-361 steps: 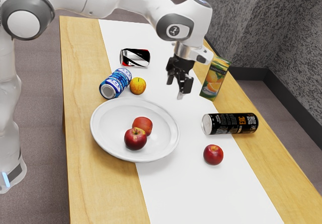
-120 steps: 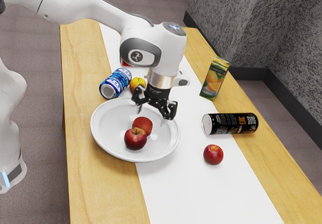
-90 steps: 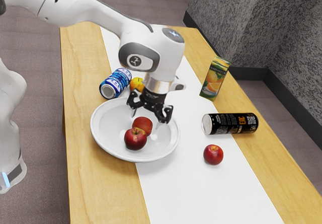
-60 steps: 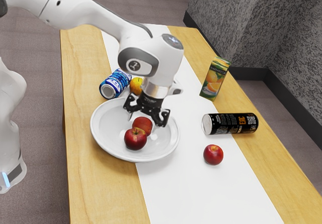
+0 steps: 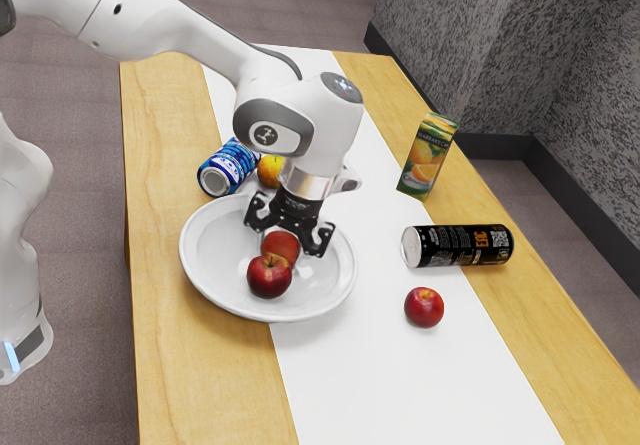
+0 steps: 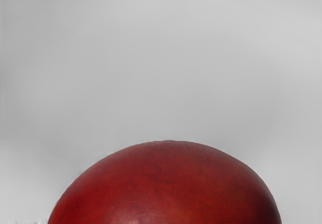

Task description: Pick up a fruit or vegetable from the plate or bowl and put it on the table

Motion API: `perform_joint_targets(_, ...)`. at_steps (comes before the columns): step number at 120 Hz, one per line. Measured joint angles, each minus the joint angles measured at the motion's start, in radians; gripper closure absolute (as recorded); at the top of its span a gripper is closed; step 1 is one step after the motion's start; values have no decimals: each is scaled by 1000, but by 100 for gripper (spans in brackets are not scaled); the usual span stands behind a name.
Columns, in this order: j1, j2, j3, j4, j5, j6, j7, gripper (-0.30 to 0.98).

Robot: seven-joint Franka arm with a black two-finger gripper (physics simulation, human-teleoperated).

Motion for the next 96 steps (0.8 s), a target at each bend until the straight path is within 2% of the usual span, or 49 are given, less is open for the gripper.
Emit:
perform_joint_targets(19, 1, 0, 0, 1, 3, -1, -9, 35)
perform_joint_targets(32, 2, -3, -5, 4, 6, -3, -13, 32)
perform_joint_targets(61, 14, -39, -12, 43, 42, -26, -22, 37)
perform_joint_targets(81, 23, -48, -12, 154, 107, -90, -25, 36)
perform_joint_targets(96, 17, 45, -7, 345, 160, -171, -25, 35)
